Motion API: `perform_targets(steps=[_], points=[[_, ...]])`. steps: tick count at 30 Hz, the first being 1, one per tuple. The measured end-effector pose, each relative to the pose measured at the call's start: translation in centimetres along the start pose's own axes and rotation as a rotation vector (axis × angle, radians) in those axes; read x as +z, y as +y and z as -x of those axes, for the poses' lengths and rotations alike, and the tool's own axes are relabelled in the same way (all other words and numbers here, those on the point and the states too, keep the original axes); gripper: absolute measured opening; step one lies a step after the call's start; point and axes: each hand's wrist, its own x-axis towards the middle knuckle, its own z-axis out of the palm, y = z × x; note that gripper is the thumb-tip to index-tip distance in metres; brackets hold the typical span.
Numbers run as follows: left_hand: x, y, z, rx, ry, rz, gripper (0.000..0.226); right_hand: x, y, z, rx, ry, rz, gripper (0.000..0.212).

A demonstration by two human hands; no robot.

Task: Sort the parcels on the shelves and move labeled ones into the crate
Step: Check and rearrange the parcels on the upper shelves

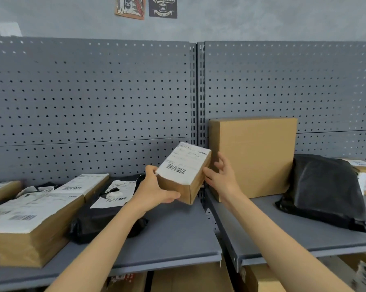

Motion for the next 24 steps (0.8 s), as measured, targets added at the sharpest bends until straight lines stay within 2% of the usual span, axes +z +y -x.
perform_targets(steps=[4, 8, 12, 19, 20, 22, 24], points=[[-0.3, -0.8, 0.0, -0.055, 0.034, -0.03, 0.058, 1.6, 1.3, 0.8, 0.141, -0.142, 0.031, 0.039], [-0.5, -1.3, -0.2, -0.133, 0.083, -0.03, 0.05, 2.5, 2.8, 1.1, 0.234, -0.282, 0.034, 0.023], [-0.2, -1.8, -1.0, -0.19, 0.149, -0.067, 0.045, 3.1, 4.0, 0.3, 0.273, -0.361, 0.002, 0.028], [0.2, -2.0, -2.0, -0.321, 0.167, -0.047, 0.042, 3.9, 4.7, -0.4, 0.264, -0.42, 0.12, 0.035], [0.2, -1.9, -2.0, -0.336, 0.164, -0.038, 0.044, 4.0, 4.7, -0.5, 0.26, -0.416, 0.137, 0.035], [0.2, -1.4, -1.9, -0.358, 0.172, -0.02, 0.063, 4.0, 4.4, -0.3, 0.263, -0.411, 0.158, 0.037], [0.2, -0.8, -2.0, -0.317, 0.245, -0.127, 0.084, 3.5, 3.8, -0.2, 0.251, -0.363, 0.198, 0.052]])
